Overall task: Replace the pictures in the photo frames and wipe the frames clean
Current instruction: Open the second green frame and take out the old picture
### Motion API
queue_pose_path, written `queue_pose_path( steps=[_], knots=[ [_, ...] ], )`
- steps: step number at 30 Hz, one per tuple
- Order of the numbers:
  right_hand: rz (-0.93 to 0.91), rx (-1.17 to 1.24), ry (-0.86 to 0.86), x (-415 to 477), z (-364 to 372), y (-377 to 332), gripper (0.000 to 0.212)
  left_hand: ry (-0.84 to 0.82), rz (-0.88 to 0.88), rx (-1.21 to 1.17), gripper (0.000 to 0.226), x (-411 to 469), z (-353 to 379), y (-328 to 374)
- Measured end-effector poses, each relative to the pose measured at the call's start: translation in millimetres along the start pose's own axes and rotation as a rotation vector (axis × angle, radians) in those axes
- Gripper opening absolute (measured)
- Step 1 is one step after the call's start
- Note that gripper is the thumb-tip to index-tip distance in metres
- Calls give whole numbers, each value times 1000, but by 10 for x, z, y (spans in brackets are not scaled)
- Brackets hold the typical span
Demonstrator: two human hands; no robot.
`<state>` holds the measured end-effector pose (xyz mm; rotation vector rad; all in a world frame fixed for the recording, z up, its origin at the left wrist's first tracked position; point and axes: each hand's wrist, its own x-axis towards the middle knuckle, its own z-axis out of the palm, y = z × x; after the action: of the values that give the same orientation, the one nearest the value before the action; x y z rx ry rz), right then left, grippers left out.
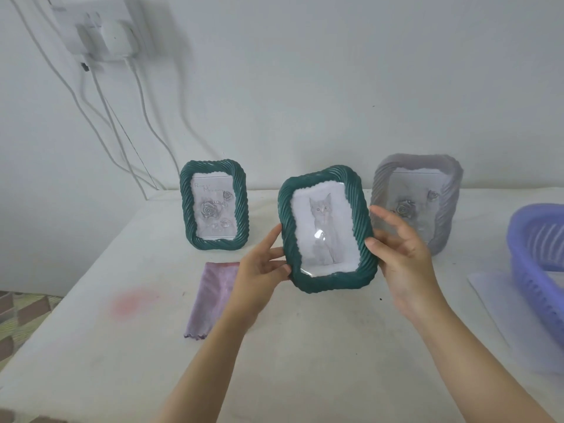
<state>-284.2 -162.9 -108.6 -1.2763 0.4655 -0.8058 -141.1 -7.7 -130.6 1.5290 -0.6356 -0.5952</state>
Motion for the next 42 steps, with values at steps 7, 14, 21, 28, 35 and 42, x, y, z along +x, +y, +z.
queue_pose_path(
  steps=[7,14,21,28,35,42],
  knots=[
    [-180,-115,58,-256,-112,-176,52,209,50,69,50,-243,365,315],
    [-446,-633,-159,-582,-94,-62,62,322,-2,224,63,-283,715,711],
    [-342,-773,-383,-760,-157,-86,54,296,-137,332,35,-263,699,490],
    [-268,-959,-218,-521,-492,82,46,198,-134,461,39,-227,540,118],
    [-162,-1037,-236,-562,-628,414,58,82,-73,633,32,-202,496,-217],
    [-113,-967,-163,-695,-611,467,55,85,63,869,45,-216,499,-314]
  ],
)
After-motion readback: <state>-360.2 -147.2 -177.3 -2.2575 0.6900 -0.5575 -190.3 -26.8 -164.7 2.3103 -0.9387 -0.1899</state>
